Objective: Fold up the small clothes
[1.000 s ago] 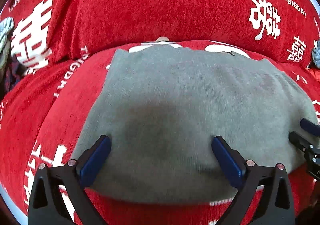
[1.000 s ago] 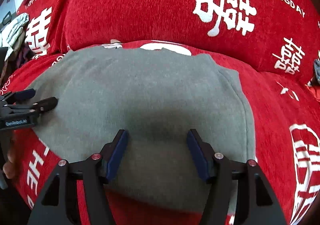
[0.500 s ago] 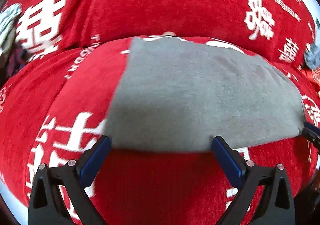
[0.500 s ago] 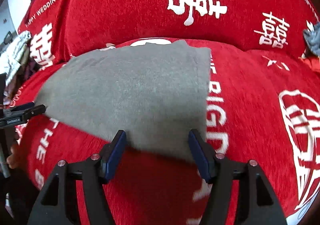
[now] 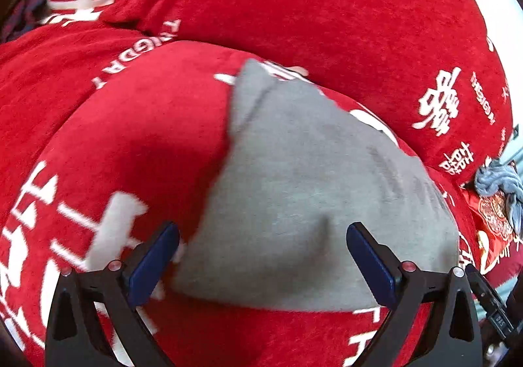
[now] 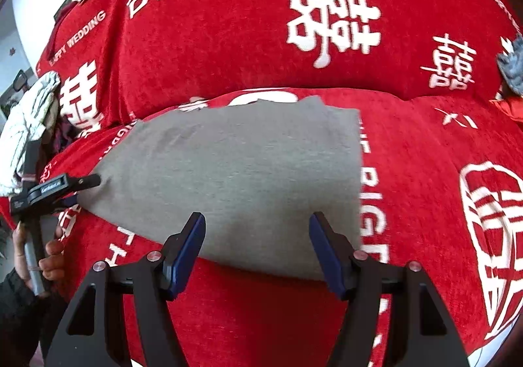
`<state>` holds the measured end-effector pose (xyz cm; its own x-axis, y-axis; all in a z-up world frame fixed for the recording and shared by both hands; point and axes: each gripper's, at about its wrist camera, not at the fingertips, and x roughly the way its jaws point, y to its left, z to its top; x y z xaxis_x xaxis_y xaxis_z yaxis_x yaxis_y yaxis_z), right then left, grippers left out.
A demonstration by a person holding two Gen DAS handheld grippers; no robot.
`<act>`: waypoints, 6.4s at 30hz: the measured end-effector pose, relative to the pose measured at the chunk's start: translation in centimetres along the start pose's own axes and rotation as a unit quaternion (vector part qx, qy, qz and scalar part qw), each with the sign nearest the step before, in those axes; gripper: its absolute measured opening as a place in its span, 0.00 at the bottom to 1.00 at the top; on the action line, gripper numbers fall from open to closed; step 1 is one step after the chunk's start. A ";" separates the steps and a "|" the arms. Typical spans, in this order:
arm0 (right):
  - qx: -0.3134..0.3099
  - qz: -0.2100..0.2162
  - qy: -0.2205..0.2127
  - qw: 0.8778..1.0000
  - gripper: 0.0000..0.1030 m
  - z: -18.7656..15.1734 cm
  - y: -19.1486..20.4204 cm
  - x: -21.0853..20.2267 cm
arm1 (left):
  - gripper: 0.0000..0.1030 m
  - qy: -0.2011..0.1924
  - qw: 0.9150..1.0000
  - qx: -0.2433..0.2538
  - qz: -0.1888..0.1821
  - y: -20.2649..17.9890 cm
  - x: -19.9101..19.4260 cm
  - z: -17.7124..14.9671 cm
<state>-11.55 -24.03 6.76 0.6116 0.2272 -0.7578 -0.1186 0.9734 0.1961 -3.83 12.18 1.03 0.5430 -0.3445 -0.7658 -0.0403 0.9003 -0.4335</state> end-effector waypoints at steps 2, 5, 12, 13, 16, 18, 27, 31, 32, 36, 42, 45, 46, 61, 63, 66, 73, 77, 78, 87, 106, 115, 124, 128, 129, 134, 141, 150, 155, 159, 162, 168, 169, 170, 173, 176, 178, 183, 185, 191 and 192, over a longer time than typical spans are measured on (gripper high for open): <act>-0.001 0.005 0.005 1.000 0.67 0.1 0.4 0.3 | 0.99 0.004 1.000 0.006 -0.030 -0.6 0.5 0.0; -0.011 0.003 0.010 1.000 0.67 0.4 1.3 0.8 | 0.99 -0.001 1.000 0.008 -0.030 -0.8 0.8 0.0; -0.051 0.022 0.022 0.998 0.67 4.3 5.3 2.7 | 0.98 -0.041 0.996 -0.020 -0.076 0.5 0.2 0.0; -0.058 0.025 0.024 0.998 0.68 5.0 6.0 3.1 | 0.98 -0.050 0.995 -0.027 -0.084 0.8 0.1 -0.1; -0.086 0.027 0.036 0.995 0.68 7.8 8.9 4.9 | 0.75 -0.059 0.994 -0.037 -0.090 1.4 -0.1 -0.1; -0.098 0.037 0.051 0.993 0.69 9.7 11.1 6.5 | 0.53 -0.058 0.993 -0.049 -0.095 2.0 0.2 0.0; -0.067 0.078 0.166 0.981 0.75 16.1 19.4 18.3 | 0.36 -0.064 0.987 -0.080 -0.125 3.5 0.4 -0.2; -0.042 0.058 0.230 0.971 0.75 17.1 22.8 24.9 | 0.36 -0.065 0.987 -0.081 -0.126 3.5 0.4 -0.3; -0.046 0.048 0.245 0.967 0.75 16.9 23.6 26.2 | 0.36 -0.065 0.987 -0.080 -0.125 3.5 0.4 -0.3; -0.138 -0.047 0.286 0.947 0.79 14.4 27.4 29.8 | 0.36 -0.063 0.987 -0.081 -0.124 3.4 0.4 -0.2; -0.140 -0.033 0.247 0.958 0.22 14.4 25.9 27.9 | 0.60 -0.061 0.984 -0.087 -0.144 3.7 0.0 -0.2; -0.081 0.041 0.214 0.973 0.17 15.2 22.8 25.3 | 1.00 -0.089 0.982 -0.070 -0.152 3.4 -1.8 -0.6; -0.075 0.058 0.200 0.975 0.16 15.1 22.3 24.4 | 1.00 -0.104 0.982 -0.070 -0.138 3.5 -2.3 -0.8; 0.042 0.205 0.093 0.973 0.15 15.1 15.0 19.3 | 1.00 -0.088 0.989 -0.058 -0.103 3.9 -1.1 0.1; 0.055 0.218 0.085 0.971 0.15 15.0 14.3 18.7 | 1.00 -0.073 0.990 -0.048 -0.112 3.4 -0.7 0.3; 0.073 0.238 0.070 0.966 0.15 15.0 13.3 17.9 | 1.00 -0.056 0.990 -0.036 -0.123 2.5 -0.3 0.4; 0.092 0.249 0.074 0.961 0.15 14.1 11.0 17.7 | 0.19 -0.019 0.991 -0.037 -0.124 0.7 1.2 1.5; 0.095 0.249 0.074 0.961 0.16 13.9 10.1 17.7 | 0.19 -0.040 0.997 0.012 -0.066 -1.6 0.1 1.1; 0.096 0.248 0.076 0.961 0.20 13.9 9.8 17.7 | 0.19 -0.051 0.997 0.040 -0.038 -2.8 -0.3 1.0; 0.178 0.290 0.117 0.933 0.77 13.3 7.7 19.4 | 0.17 -0.075 0.986 0.136 0.053 -6.9 -1.1 0.1; 0.122 0.260 0.199 0.937 0.78 15.7 13.6 23.0 | 0.17 -0.065 0.992 0.097 0.044 -5.2 -0.5 -0.5; -0.012 0.142 0.249 0.958 0.78 17.2 21.1 25.9 | 0.17 -0.067 0.995 0.076 0.017 -4.2 0.2 -0.4; -0.105 0.075 0.232 0.964 0.78 17.6 25.1 24.8 | 0.17 -0.067 0.996 0.052 -0.009 -3.4 0.6 -0.3; -0.106 0.029 0.232 0.966 0.78 17.1 23.9 24.5 | 0.17 -0.067 0.997 0.047 -0.011 -3.3 0.6 -0.2; -0.102 0.018 0.239 0.966 0.78 16.9 23.7 24.8 | 0.17 -0.067 0.997 0.047 -0.011 -3.3 0.6 -0.2; -0.100 0.008 0.303 0.948 0.79 15.3 24.7 28.9 | 0.17 -0.067 0.997 0.049 -0.003 -3.3 0.7 -0.3; -0.110 -0.023 0.259 0.959 0.38 15.5 23.7 28.2 | 0.17 -0.069 0.996 0.058 0.014 -3.8 0.4 -0.3; 0.043 0.163 0.188 0.968 0.16 16.6 14.8 23.1 | 0.17 -0.075 0.986 0.123 0.086 -9.0 -1.0 -0.7; 0.118 0.223 0.156 0.955 0.16 16.6 9.8 20.7 | 0.17 -0.066 0.970 0.177 0.155 -12.3 -0.2 -1.7; 0.147 0.245 0.146 0.947 0.16 16.1 6.8 19.7 | 0.17 -0.061 0.960 0.209 0.176 -14.7 0.3 -2.5; 0.160 0.259 0.134 0.943 0.16 15.9 5.2 18.9 | 0.17 -0.058 0.954 0.226 0.188 -16.0 0.5 -2.6; 0.174 0.274 0.118 0.938 0.16 15.6 2.3 17.4 | 0.17 -0.048 0.943 0.254 0.207 -18.6 0.5 -3.1; 0.178 0.277 0.115 0.937 0.16 15.6 1.8 17.1 | 0.17 -0.047 0.942 0.259 0.210 -19.0 0.5 -3.2; 0.180 0.279 0.113 0.936 0.16 15.5 1.4 16.9 | 0.17 -0.046 0.940 0.265 0.212 -19.5 0.4 -3.3; 0.187 0.285 0.101 0.935 0.16 15.4 -0.1 15.8 | 0.17 -0.046 0.935 0.278 0.215 -20.8 0.3 -3.9; 0.191 0.286 0.093 0.934 0.16 15.3 -1.5 15.0 | 0.17 -0.044 0.932 0.291 0.213 -22.1 0.4 -4.5; 0.193 0.285 0.089 0.935 0.16 15.2 -2.5 14.5 | 0.17 -0.042 0.930 0.298 0.211 -22.8 0.5 -4.9; 0.199 0.289 0.086 0.933 0.16 14.6 -5.3 13.7 | 0.17 -0.039 0.927 0.311 0.204 -24.7 1.0 -5.8; 0.200 0.290 0.085 0.932 0.16 14.4 -5.9 13.6 | 0.17 -0.036 0.924 0.320 0.207 -25.3 1.3 -6.3; 0.200 0.298 0.083 0.930 0.16 13.9 -7.3 13.3 | 0.17 -0.032 0.915 0.338 0.219 -26.9 2.1 -7.3; 0.200 0.299 0.082 0.930 0.16 13.9 -7.5 13.3 | 0.17 -0.032 0.913 0.340 0.222 -27.1 2.2 -7.5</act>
<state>8.29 -28.73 3.85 0.3978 0.7573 -0.5179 -0.0788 0.5906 0.8031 -7.82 -14.93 7.57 0.6482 0.0905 -0.7561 0.2510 0.9121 0.3243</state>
